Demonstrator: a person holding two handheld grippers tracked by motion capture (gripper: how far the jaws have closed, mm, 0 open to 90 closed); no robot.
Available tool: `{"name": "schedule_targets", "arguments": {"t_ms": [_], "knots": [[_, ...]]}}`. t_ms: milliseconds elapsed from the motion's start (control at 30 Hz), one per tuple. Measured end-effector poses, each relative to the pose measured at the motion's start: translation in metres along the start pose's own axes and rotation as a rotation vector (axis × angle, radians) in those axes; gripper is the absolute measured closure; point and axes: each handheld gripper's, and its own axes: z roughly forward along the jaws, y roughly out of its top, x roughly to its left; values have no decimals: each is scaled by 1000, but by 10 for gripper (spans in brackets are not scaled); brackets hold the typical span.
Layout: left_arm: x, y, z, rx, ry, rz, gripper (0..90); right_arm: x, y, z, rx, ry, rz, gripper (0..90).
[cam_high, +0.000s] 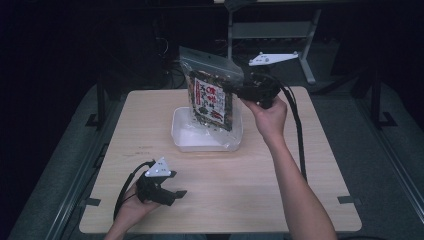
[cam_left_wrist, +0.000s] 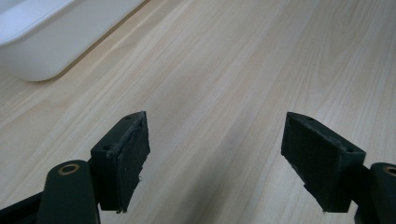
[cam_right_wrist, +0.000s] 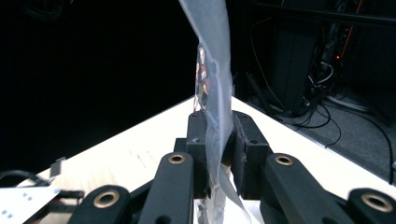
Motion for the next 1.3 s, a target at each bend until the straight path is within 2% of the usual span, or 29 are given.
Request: {"name": "schedule_targets", "arguments": {"t_ms": [400, 667, 733, 900, 1000, 1133, 1300], "knots": [[3, -3, -2, -1, 4, -11, 223, -4, -7, 39, -9, -36, -3, 778], [5, -4, -2, -2, 5, -14, 221, -2, -10, 58, -19, -52, -15, 778], [5, -4, -2, -2, 6, -15, 222, -2, -11, 62, -21, -66, -18, 778], [7, -4, -3, -2, 6, -18, 221, -3, -14, 68, -29, -67, -23, 778], [8, -5, -2, -3, 0, -22, 220, -2, -17, 75, -29, -77, -44, 778], [9, -6, -2, -8, -8, -36, 221, -3, -24, 81, -17, -77, -37, 778], [9, -6, -2, -11, -7, -36, 221, -5, -33, 86, -14, -89, -36, 778]]}}
